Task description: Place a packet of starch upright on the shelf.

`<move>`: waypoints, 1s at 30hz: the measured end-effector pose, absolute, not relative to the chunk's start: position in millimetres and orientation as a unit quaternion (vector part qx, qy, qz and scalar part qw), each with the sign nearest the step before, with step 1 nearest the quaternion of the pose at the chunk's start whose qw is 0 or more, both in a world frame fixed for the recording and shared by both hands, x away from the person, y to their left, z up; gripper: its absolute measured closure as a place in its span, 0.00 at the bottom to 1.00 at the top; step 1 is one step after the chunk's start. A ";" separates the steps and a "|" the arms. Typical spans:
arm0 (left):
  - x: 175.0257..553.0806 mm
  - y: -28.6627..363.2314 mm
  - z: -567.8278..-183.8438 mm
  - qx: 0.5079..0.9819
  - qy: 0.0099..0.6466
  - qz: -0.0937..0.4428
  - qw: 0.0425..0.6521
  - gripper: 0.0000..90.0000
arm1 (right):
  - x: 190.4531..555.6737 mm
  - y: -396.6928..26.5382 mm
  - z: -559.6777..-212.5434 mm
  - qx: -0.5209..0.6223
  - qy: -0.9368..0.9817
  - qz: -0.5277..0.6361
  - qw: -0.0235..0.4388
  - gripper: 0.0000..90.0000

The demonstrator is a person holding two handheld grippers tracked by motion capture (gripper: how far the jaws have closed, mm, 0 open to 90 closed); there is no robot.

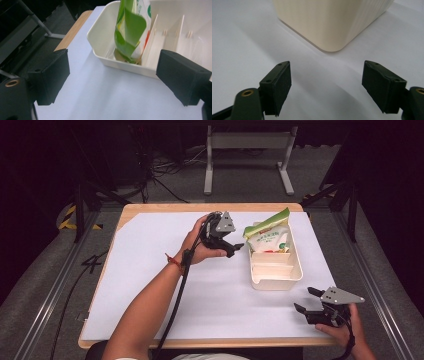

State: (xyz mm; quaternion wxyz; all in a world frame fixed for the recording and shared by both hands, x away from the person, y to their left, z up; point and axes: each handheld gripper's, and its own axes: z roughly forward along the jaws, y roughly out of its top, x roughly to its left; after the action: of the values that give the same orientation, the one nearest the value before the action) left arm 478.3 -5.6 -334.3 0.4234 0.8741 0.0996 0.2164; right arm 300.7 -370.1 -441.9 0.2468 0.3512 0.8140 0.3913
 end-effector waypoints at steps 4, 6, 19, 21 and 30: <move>474.9 0.0 -338.2 0.878 0.097 0.216 0.416 0.13 | 300.7 -370.0 -441.9 0.351 0.814 0.391 0.247 0.26; 472.8 2.8 -340.6 0.880 0.098 0.216 0.412 0.12 | 299.7 -370.5 -440.9 0.348 0.811 0.397 0.252 0.26; 452.8 25.6 -349.1 0.883 0.092 0.222 0.403 0.12 | 298.4 -371.5 -438.9 0.350 0.804 0.405 0.259 0.25; 449.6 29.2 -350.7 0.883 0.093 0.220 0.403 0.12 | 298.4 -371.7 -438.7 0.351 0.803 0.405 0.260 0.24; 435.6 53.5 -362.1 0.874 0.111 0.229 0.413 0.11 | 298.7 -371.8 -438.8 0.352 0.803 0.404 0.261 0.24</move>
State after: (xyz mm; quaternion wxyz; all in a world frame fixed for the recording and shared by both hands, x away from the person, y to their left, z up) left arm 435.6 53.5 -362.1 0.4134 0.8743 0.1107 0.2288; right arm 298.7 -371.8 -438.8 0.2614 0.3521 0.8027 0.4042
